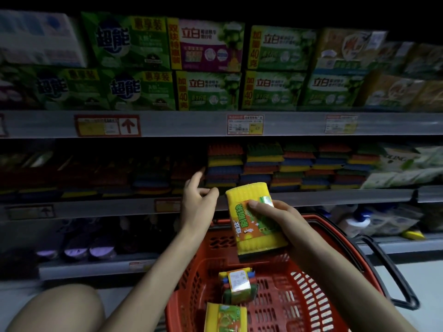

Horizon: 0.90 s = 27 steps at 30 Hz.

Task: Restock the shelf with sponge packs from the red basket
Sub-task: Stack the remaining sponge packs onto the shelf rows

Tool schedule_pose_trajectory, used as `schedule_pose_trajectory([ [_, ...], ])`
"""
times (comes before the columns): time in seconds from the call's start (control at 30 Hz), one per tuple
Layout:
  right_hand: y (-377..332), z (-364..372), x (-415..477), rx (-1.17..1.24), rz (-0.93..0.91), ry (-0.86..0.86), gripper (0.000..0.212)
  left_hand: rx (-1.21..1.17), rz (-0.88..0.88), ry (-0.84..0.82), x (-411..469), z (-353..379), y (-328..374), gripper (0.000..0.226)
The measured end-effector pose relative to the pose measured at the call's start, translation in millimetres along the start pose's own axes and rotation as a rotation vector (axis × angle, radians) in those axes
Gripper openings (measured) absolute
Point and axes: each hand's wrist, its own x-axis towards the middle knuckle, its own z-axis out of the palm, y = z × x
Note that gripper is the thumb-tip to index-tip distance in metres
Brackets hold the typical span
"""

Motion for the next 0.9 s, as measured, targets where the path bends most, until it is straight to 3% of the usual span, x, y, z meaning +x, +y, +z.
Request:
schedule_pose_trajectory([
  [0.1,2,5,-2,0.066,0.002,0.004,0.064,-0.04,-0.006,-0.016,-17,-13,-1,0.043],
  [0.2,4,15,-1,0.195,0.027,-0.035,0.056,-0.093,-0.077,-0.145,-41,-30,-3,0.027],
  [0.33,6,38,2,0.319,0.024,-0.086,0.06,-0.187,-0.19,-0.398,-64,-54,-2,0.046],
  [0.47,12,58,2,0.369,-0.137,-0.181,0.072,-0.194,-0.23,-0.3,-65,-75,-12,0.084],
  [0.5,15,61,0,0.296,-0.243,-0.172,0.074,-0.216,-0.252,-0.262,-64,-81,-15,0.083],
  [0.63,30,73,-9,-0.192,-0.757,-0.141,0.071,-0.588,-0.395,-0.262,-63,-104,-20,0.039],
  [0.77,42,70,-4,-0.799,-1.215,-0.079,0.063,-0.639,-0.41,-0.299,-69,-122,-16,0.044],
  [0.9,48,67,2,-1.047,-1.46,-0.03,0.058,-0.544,-0.343,-0.312,-75,-124,-14,0.045],
])
